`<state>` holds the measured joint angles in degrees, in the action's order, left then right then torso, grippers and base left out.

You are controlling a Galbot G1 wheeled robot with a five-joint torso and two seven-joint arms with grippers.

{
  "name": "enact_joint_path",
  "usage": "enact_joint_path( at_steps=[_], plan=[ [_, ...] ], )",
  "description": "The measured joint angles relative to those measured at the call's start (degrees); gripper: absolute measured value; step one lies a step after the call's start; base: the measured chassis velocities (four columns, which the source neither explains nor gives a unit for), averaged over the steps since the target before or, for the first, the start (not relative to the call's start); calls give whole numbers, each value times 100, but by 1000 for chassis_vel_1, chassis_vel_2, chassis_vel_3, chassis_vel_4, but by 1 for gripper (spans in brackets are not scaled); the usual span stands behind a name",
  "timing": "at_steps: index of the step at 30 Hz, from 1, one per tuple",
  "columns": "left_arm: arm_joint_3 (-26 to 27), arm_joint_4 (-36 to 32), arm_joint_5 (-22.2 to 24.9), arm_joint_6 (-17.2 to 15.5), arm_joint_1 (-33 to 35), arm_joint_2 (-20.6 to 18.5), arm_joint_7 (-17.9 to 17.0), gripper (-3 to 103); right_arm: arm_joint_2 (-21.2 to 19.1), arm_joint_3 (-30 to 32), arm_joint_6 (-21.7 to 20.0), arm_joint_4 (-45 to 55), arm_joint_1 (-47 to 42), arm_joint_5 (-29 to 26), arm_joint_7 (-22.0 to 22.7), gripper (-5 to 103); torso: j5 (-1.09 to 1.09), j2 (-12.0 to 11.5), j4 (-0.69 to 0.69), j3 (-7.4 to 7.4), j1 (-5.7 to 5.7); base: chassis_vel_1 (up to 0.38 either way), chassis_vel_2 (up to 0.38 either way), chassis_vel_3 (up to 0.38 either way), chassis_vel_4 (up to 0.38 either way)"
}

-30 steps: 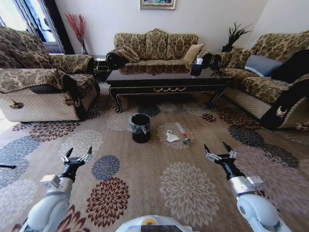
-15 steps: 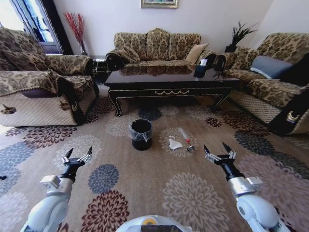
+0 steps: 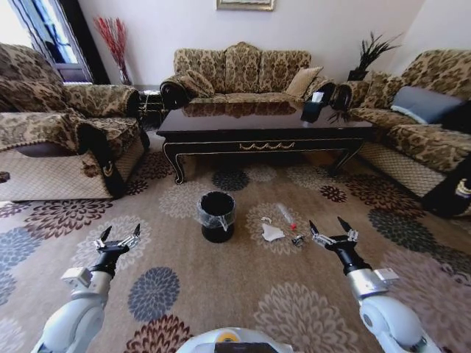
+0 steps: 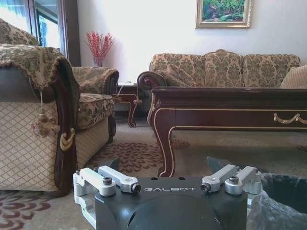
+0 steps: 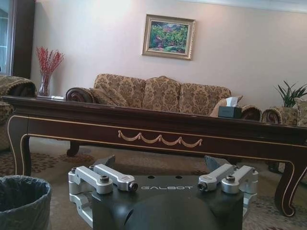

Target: Move to the front of the table and pick up the trash from the floor, then place it into the trash bin.

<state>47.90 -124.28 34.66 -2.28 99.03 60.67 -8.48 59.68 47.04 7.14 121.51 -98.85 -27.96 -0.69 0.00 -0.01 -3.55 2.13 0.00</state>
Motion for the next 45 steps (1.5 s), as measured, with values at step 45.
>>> enact_joint_path(
  at_steps=[45],
  plan=[
    [-1816,-786,3273,-2879,-2163,-1911,-2017,100,56,-445,93,-188,148,162,109,100,0,1,0,0,0,-81,79,82,-82]
  ],
)
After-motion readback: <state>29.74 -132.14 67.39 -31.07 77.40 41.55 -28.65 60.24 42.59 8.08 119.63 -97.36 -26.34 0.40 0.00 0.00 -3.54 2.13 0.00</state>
